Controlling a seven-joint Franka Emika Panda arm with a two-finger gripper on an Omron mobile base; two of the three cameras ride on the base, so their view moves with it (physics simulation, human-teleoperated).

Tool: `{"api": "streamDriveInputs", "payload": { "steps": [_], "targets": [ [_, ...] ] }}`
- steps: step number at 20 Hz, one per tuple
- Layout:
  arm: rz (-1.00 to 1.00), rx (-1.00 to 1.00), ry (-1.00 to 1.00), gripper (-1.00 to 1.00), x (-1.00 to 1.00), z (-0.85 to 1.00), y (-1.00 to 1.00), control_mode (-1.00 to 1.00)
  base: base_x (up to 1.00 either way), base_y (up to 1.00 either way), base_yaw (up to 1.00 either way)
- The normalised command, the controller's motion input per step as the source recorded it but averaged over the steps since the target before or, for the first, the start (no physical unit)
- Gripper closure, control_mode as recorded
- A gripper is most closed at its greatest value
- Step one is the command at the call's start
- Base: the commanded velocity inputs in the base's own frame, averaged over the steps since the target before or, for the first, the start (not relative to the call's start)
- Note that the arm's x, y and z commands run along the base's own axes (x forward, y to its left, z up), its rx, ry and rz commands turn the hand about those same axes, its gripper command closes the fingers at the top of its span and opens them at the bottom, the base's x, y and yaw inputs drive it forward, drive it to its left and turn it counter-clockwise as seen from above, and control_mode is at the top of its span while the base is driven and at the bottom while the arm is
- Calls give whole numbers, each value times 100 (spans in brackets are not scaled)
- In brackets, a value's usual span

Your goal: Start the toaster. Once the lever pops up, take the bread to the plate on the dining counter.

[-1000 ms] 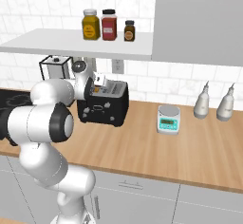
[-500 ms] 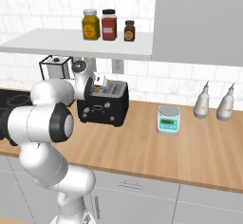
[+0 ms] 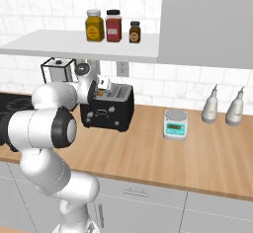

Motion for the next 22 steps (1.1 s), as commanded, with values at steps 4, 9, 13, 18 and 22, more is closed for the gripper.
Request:
{"api": "streamDriveInputs", "payload": {
  "steps": [4,9,13,18,22],
  "targets": [
    [0,0,0,-100,0,0,0,-100,0,0,0],
    [0,0,0,-100,0,0,0,-100,0,0,0],
    [0,0,0,-100,0,0,0,-100,0,0,0],
    [0,0,0,-100,0,0,0,-100,0,0,0],
    [0,0,0,-100,0,0,0,-100,0,0,0]
  ]
}}
